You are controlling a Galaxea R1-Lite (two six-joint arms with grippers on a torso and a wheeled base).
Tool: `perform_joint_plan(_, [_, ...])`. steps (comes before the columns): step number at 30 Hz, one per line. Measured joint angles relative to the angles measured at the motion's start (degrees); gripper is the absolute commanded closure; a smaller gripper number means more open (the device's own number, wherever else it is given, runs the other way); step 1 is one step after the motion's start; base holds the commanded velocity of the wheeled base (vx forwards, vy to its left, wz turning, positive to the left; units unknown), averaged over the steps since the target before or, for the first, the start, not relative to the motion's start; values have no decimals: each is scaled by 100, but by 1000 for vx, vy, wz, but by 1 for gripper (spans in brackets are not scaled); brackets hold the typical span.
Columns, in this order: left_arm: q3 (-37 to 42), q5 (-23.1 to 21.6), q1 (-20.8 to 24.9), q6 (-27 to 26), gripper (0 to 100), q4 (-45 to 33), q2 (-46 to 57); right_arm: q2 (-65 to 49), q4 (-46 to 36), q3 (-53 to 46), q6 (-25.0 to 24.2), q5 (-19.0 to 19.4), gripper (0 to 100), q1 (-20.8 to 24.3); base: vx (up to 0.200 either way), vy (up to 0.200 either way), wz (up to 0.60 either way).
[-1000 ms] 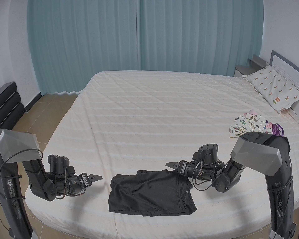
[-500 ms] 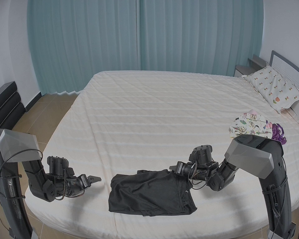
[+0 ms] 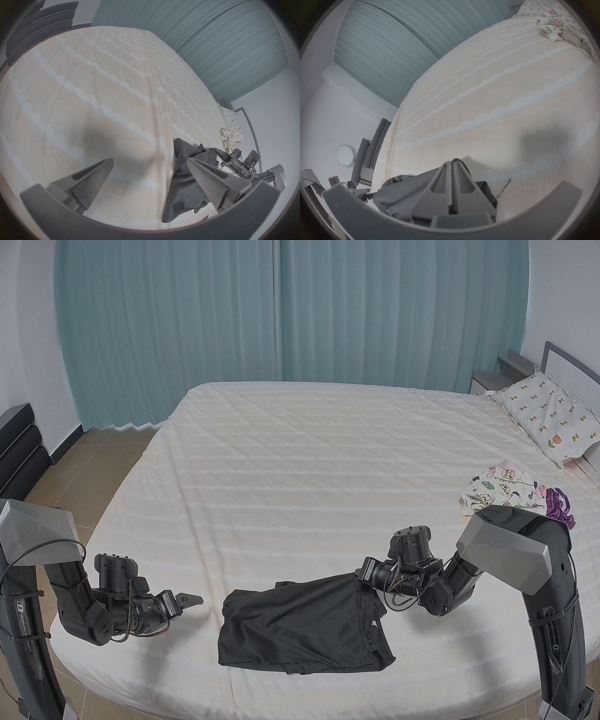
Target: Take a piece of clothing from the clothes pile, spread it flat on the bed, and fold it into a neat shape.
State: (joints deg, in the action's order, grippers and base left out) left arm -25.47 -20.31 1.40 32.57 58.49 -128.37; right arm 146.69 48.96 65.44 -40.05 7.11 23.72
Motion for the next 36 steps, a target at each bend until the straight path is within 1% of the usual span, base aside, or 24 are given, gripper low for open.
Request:
perform_joint_plan(8, [0, 1, 0, 0, 0, -4, -2, -24, -319, 230, -21, -191, 100, -68, 0, 0, 0])
perform_joint_plan(13, [-2, 1, 0, 5, 0, -4, -2, -30, -577, 372, -22, -221, 100, -85, 0, 0, 0])
perform_joint_plan(14, [-2, 0, 0, 7, 0, -4, -2, -30, -616, 388, -22, -222, 0, -94, 0, 0, 0])
perform_joint_plan(20, [-2, 1, 0, 11, 0, -2, -5, -50, -697, 432, -21, -227, 0, -116, 0, 0, 0])
perform_joint_plan(24, [-2, 1, 0, 11, 0, -4, -7, -206, -664, 245, -10, -161, 0, -179, 0, 0, 0])
perform_joint_plan(27, [-2, 0, 0, 11, 0, -2, -7, -429, -634, -83, 15, -41, 0, -234, 0, 0, 0])
perform_joint_plan(30, [-2, 1, 0, 10, 0, -4, -7, -673, -546, -522, 59, 167, 0, -234, 0, 0, 0])
perform_joint_plan(33, [-2, 1, 0, 11, 0, -4, -7, -905, -322, -1117, 200, 435, 0, -217, 0, 0, 0])
perform_joint_plan(36, [-2, 1, 0, 11, 0, -4, -7, -1100, 135, -1809, 428, 649, 0, -104, 0, 0, 0])
